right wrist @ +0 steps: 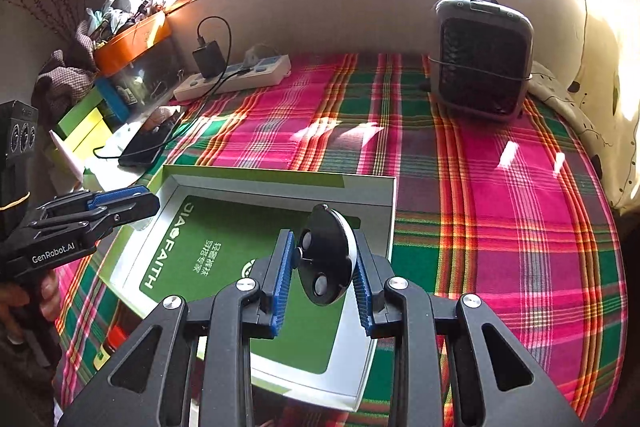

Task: Organize rigid objects
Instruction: 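Carry the black disc and white container over the green FAITH box with both tools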

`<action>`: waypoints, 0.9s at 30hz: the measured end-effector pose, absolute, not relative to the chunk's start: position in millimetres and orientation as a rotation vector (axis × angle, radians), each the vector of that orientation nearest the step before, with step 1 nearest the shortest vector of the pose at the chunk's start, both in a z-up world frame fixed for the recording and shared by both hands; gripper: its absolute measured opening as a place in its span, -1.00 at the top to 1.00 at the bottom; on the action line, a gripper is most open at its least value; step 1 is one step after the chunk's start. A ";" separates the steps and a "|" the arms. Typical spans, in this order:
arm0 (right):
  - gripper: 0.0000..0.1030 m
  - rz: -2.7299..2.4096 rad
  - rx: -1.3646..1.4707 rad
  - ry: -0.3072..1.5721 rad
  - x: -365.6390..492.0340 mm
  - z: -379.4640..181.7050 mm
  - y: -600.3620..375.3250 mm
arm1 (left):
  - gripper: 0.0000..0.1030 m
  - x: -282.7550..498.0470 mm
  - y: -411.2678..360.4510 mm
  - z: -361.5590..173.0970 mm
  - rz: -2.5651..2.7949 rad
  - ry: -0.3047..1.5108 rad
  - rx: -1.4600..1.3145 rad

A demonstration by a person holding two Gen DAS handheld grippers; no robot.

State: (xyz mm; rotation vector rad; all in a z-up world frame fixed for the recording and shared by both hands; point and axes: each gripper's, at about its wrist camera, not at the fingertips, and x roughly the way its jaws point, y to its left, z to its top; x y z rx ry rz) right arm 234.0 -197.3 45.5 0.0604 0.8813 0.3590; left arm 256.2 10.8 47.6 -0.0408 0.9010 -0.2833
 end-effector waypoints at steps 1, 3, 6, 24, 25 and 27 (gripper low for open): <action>0.43 0.360 0.059 0.887 237.6 42.5 -196.0 | 0.48 259.1 10.4 45.3 -0.279 0.902 -0.035; 0.43 0.363 0.054 0.897 243.9 37.7 -193.2 | 0.48 264.5 9.3 40.5 -0.275 0.911 -0.030; 0.43 0.363 0.044 0.905 251.4 33.0 -189.9 | 0.48 270.1 7.0 34.2 -0.261 0.919 -0.012; 0.43 0.370 -0.009 0.905 267.4 19.0 -174.9 | 0.48 281.3 3.6 15.4 -0.243 0.943 0.012; 0.43 0.371 -0.013 0.904 267.9 19.0 -174.2 | 0.48 280.8 3.7 15.5 -0.242 0.942 0.013; 0.43 0.374 -0.010 0.902 268.7 18.8 -174.1 | 0.48 281.1 3.3 15.5 -0.243 0.939 0.014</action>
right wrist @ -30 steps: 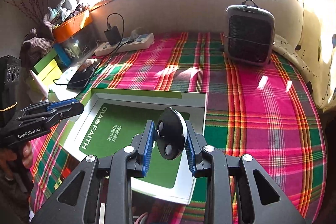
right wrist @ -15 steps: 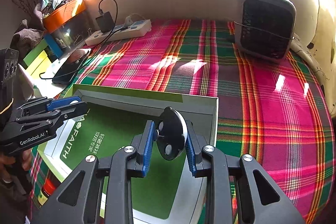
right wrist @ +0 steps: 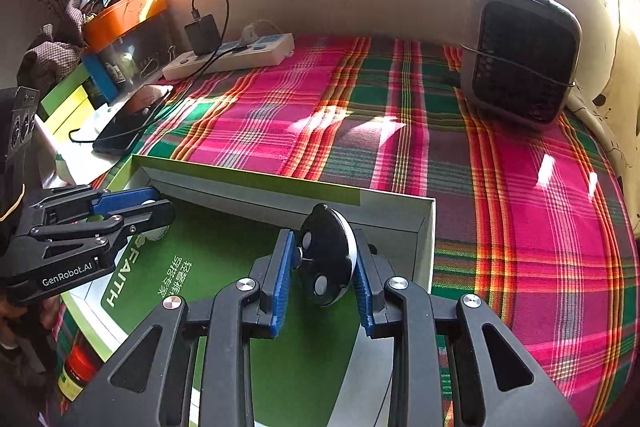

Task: Organize rigid objects
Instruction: 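Carry the black disc and white container over the green FAITH box with both tools, then open the left tool to drop the white container while the right tool releases the black disc in the box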

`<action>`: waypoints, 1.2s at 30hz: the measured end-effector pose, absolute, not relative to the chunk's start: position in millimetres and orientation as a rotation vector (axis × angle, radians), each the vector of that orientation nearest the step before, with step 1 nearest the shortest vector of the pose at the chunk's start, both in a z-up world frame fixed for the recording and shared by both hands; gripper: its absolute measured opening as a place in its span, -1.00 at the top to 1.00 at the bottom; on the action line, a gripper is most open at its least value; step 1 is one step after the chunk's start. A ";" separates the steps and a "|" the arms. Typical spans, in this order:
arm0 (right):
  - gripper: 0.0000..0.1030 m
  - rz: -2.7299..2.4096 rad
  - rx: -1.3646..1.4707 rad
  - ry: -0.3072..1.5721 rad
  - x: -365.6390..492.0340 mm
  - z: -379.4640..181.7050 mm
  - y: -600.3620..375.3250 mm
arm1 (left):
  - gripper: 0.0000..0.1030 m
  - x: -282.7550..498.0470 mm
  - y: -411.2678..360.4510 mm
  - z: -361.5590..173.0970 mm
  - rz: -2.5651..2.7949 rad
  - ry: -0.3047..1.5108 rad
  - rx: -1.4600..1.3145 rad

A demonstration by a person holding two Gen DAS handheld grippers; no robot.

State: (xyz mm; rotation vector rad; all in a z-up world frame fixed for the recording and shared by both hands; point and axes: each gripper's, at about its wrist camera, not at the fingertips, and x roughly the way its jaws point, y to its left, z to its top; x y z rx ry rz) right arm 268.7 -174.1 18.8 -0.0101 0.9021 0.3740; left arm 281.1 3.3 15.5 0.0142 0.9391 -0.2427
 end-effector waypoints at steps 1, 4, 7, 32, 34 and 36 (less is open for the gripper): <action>0.43 0.373 -0.009 0.901 269.0 18.8 -174.2 | 0.48 281.3 3.1 15.4 -0.242 0.938 0.015; 0.43 0.372 -0.008 0.898 269.5 18.5 -174.3 | 0.48 281.9 2.8 15.3 -0.239 0.938 0.019; 0.43 0.371 -0.008 0.895 269.3 18.4 -174.7 | 0.48 282.0 2.5 15.2 -0.238 0.938 0.022; 0.05 0.389 -0.006 0.865 262.1 26.3 -173.1 | 0.22 272.8 3.8 19.7 -0.257 0.939 -0.004; 0.04 0.388 -0.007 0.859 259.7 28.5 -173.1 | 0.21 269.0 3.5 22.5 -0.260 0.933 -0.007; 0.04 0.387 -0.006 0.852 256.8 30.7 -173.4 | 0.20 264.5 3.3 25.8 -0.268 0.922 -0.006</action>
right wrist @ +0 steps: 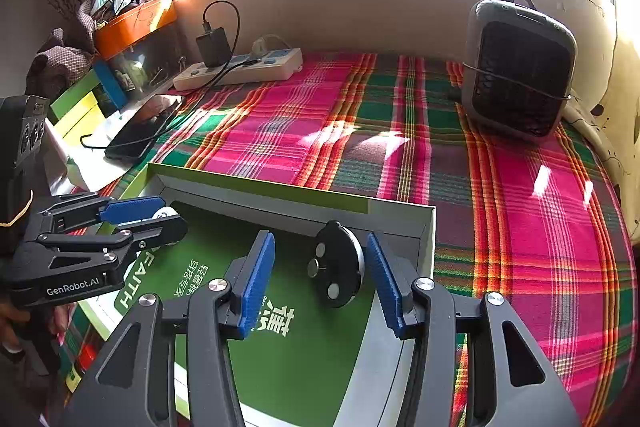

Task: Organize rigid objects
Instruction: 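Open the left tool to drop the white container while the right tool releases the black disc in the box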

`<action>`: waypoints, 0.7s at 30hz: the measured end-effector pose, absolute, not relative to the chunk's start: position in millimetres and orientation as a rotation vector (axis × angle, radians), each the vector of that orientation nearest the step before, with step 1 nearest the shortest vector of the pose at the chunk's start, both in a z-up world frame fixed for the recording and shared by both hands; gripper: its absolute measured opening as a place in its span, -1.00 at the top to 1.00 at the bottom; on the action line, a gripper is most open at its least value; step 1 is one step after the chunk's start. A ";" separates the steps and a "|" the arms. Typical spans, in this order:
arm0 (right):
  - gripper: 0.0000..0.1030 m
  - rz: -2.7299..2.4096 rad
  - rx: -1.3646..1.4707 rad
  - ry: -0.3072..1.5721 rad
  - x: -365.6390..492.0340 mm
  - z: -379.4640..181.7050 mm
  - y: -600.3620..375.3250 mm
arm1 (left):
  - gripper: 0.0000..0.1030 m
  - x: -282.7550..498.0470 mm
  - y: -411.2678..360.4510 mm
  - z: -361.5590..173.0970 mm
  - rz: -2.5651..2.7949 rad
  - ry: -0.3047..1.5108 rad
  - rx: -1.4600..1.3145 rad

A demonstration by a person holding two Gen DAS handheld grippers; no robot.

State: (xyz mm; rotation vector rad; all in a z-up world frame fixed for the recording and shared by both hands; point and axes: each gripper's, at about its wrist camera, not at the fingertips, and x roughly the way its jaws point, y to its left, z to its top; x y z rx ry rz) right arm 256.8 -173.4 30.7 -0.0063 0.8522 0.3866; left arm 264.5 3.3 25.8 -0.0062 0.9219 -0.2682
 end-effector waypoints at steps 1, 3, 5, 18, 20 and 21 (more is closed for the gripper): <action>0.03 0.385 -0.006 0.850 255.1 31.9 -173.5 | 0.19 262.3 3.0 27.2 -0.269 0.919 -0.005; 0.03 0.383 -0.005 0.847 252.0 33.8 -173.8 | 0.18 257.8 4.1 30.0 -0.267 0.912 -0.006; 0.03 0.381 -0.008 0.842 247.9 36.3 -173.9 | 0.18 253.2 5.8 32.2 -0.263 0.906 -0.008; 0.02 0.376 0.000 0.804 212.4 55.2 -179.0 | 0.18 215.1 16.0 52.7 -0.258 0.860 -0.028; 0.02 0.374 0.004 0.799 204.6 58.2 -180.6 | 0.18 207.5 17.8 55.1 -0.262 0.852 -0.034; 0.02 0.374 0.005 0.795 200.8 59.6 -181.4 | 0.18 203.8 18.7 55.7 -0.262 0.851 -0.037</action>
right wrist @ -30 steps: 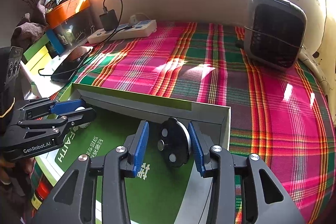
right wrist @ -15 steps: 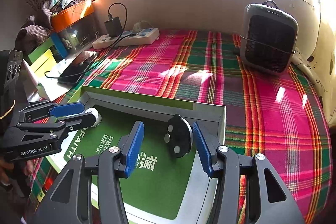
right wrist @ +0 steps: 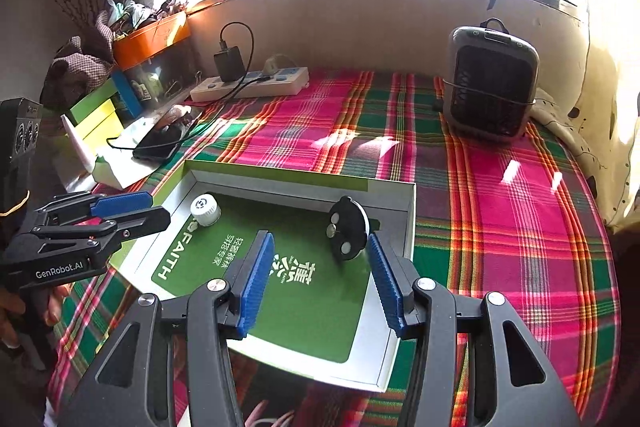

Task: Organize rigid objects
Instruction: 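Open the left tool to drop the white container while the right tool releases the black disc in the box, then withdraw both tools from the box toward the remaining items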

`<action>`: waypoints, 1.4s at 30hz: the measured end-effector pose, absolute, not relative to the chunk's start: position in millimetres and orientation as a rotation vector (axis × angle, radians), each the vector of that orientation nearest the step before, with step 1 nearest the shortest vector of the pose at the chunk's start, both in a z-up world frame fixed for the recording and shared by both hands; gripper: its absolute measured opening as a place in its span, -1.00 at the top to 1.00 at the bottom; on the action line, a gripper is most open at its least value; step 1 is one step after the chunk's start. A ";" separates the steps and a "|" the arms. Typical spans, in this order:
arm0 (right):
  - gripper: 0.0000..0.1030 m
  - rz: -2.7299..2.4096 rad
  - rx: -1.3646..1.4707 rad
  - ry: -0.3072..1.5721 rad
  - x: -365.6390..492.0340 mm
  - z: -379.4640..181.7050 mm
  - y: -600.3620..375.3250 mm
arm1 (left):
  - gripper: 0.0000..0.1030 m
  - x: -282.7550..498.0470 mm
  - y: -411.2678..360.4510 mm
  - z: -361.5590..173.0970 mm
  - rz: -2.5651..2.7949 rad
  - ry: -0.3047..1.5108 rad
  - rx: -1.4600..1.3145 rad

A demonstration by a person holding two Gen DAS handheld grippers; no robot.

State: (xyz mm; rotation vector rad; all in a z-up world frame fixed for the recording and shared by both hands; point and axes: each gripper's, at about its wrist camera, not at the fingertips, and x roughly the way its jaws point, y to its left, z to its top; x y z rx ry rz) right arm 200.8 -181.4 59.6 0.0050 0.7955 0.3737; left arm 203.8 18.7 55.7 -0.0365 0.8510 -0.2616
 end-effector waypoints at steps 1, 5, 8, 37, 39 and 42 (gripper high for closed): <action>0.02 0.374 0.006 0.792 196.5 60.9 -182.3 | 0.18 199.8 19.5 56.2 -0.261 0.850 -0.040; 0.02 0.371 0.012 0.786 177.7 63.0 -186.2 | 0.18 183.7 22.0 56.1 -0.267 0.847 -0.052; 0.02 0.358 0.024 0.796 165.1 61.8 -189.8 | 0.17 170.9 24.4 55.9 -0.277 0.840 -0.060; -0.06 0.199 0.003 0.852 52.5 35.9 -173.4 | 0.17 95.7 47.6 26.9 -0.322 0.865 -0.153; -0.11 0.160 0.000 0.841 46.4 36.2 -172.3 | 0.17 92.9 48.1 25.6 -0.326 0.865 -0.158; -0.22 0.119 0.040 0.835 39.1 36.6 -175.6 | 0.17 89.6 49.7 24.5 -0.333 0.863 -0.168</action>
